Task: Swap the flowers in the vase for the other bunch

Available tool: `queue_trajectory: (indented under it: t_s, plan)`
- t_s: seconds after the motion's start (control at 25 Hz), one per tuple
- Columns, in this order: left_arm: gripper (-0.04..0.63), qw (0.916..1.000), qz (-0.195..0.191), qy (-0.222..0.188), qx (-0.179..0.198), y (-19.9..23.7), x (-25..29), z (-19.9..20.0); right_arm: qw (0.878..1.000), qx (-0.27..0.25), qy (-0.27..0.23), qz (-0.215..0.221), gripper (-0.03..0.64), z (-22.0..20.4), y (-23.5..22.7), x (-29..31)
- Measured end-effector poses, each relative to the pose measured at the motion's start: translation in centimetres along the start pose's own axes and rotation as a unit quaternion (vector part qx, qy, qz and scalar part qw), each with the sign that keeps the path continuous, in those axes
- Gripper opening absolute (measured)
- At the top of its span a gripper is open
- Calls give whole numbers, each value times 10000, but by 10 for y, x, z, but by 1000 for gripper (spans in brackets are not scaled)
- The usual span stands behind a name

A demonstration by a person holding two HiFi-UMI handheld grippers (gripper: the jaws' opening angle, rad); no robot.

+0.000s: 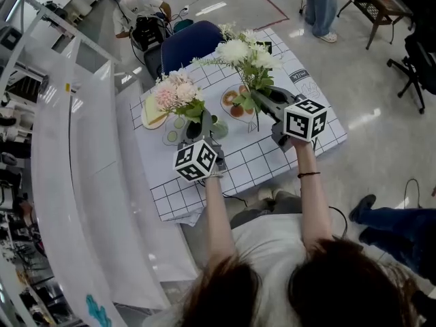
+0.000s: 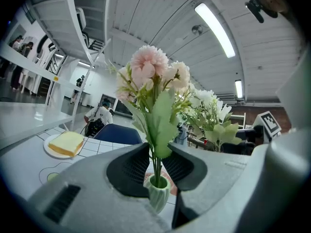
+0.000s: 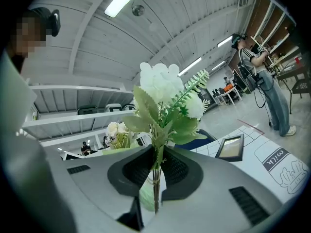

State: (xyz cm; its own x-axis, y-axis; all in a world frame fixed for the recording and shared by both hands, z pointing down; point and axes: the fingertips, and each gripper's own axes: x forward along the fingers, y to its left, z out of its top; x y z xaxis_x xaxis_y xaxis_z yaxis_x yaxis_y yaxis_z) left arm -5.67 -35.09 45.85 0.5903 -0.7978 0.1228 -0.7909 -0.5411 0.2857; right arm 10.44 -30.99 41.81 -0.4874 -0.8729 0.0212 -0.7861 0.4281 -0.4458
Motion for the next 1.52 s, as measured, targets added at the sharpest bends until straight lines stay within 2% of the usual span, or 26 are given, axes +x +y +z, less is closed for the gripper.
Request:
queue_trajectory:
  t_s: [0.76, 1.52]
  plan:
    - [89, 9994, 88, -338, 42, -2, -5, 24, 9998, -52, 92, 155, 44, 3, 2, 7]
    - [89, 9957, 187, -905, -27, 0, -22, 64, 9994, -5, 97, 341, 44, 9, 8, 12]
